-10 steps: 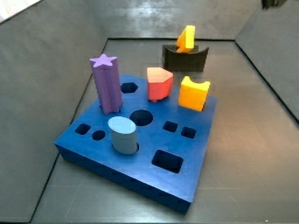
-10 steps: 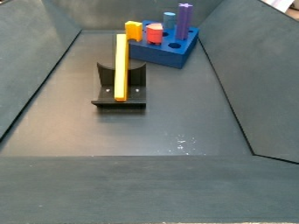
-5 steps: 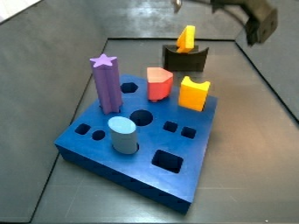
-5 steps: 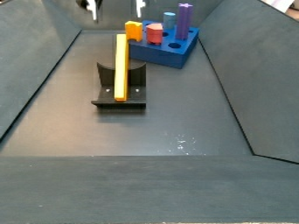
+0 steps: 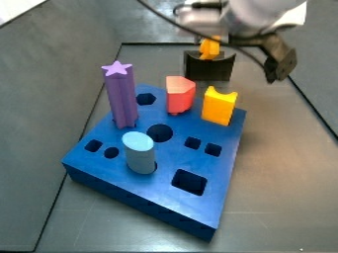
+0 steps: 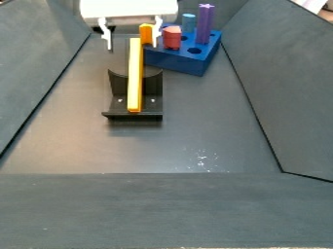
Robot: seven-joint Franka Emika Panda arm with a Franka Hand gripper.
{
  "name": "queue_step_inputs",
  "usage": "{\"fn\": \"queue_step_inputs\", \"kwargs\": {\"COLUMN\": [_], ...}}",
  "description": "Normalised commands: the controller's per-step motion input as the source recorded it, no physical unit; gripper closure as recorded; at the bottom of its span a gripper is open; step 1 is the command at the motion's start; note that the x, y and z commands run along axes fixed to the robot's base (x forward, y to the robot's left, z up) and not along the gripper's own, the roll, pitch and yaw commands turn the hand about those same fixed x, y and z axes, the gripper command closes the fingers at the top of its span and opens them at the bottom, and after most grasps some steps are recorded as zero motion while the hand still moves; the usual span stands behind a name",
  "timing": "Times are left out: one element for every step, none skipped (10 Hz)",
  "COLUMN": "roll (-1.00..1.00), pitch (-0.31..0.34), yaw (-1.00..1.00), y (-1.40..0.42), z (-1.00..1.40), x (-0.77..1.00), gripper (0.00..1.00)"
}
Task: Pick up the double-square object. Move up. Place the double-square object on the fixture. Regrasp the double-square object. Move to above the board. Insert the double-square object.
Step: Regrasp the double-square object, then move to above the board.
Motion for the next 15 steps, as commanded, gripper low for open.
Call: {"fn": "queue_step_inputs", "kwargs": {"roll": [0.05, 0.05, 0.0, -0.02, -0.02, -0.04, -0.05, -0.05, -0.03, -0.03, -0.02, -0.02, -0.02, -0.02, -0.02], "pitch": [-0.013, 0.004, 0.0, 0.311, 0.311, 0.308, 0.286, 0.266, 0.216, 0.173, 0.113, 0.068, 0.026, 0.006, -0.013], "yaw": [-0.03, -0.02, 0.0, -0.04, -0.02, 0.04, 0.12, 0.15, 0.2, 0.22, 0.23, 0.22, 0.19, 0.17, 0.12], "y": [0.01, 0.0, 0.0, -0.14, -0.14, -0.13, -0.12, -0.12, -0.11, -0.11, -0.1, -0.1, -0.09, -0.08, -0.07], "z": [-0.48, -0.28, 0.0, 1.0, 1.0, 1.0, 1.0, 1.0, 1.0, 1.0, 1.0, 1.0, 1.0, 1.0, 1.0], "x": [0.07, 0.07, 0.0, 0.03, 0.03, 0.03, 0.03, 0.03, 0.04, 0.04, 0.04, 0.04, 0.04, 0.04, 0.03], "gripper": [0.0, 0.0, 1.0, 1.0, 1.0, 1.0, 1.0, 1.0, 1.0, 1.0, 1.0, 1.0, 1.0, 1.0, 1.0]}}
